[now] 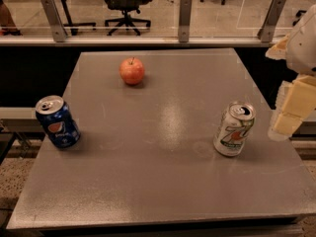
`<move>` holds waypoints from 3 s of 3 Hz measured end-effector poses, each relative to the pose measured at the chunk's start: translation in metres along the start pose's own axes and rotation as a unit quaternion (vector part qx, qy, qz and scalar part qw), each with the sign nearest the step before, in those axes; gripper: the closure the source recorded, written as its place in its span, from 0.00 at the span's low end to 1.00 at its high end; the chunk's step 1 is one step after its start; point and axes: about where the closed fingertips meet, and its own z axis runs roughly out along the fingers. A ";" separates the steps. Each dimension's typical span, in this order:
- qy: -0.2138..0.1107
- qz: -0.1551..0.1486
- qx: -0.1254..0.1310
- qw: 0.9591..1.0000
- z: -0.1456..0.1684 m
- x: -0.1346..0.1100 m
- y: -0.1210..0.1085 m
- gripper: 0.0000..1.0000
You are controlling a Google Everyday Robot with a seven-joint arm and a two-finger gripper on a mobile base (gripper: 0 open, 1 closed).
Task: Knock 7up can over
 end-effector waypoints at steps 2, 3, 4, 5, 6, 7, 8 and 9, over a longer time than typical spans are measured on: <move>-0.026 0.011 0.000 1.000 0.004 -0.002 0.001 0.00; -0.076 0.020 -0.008 0.997 0.019 -0.005 0.005 0.00; -0.134 0.029 -0.020 0.990 0.037 -0.009 0.013 0.00; -0.190 0.042 -0.026 0.981 0.050 -0.012 0.016 0.00; -0.240 0.050 -0.026 0.969 0.056 -0.015 0.017 0.00; -0.271 0.051 -0.026 0.961 0.061 -0.018 0.018 0.00; -0.291 0.052 -0.026 0.955 0.067 -0.018 0.017 0.00; -0.301 0.057 -0.031 0.951 0.075 -0.017 0.018 0.01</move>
Offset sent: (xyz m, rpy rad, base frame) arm 0.0014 0.0051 -0.0135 0.1434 -0.0075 -0.0210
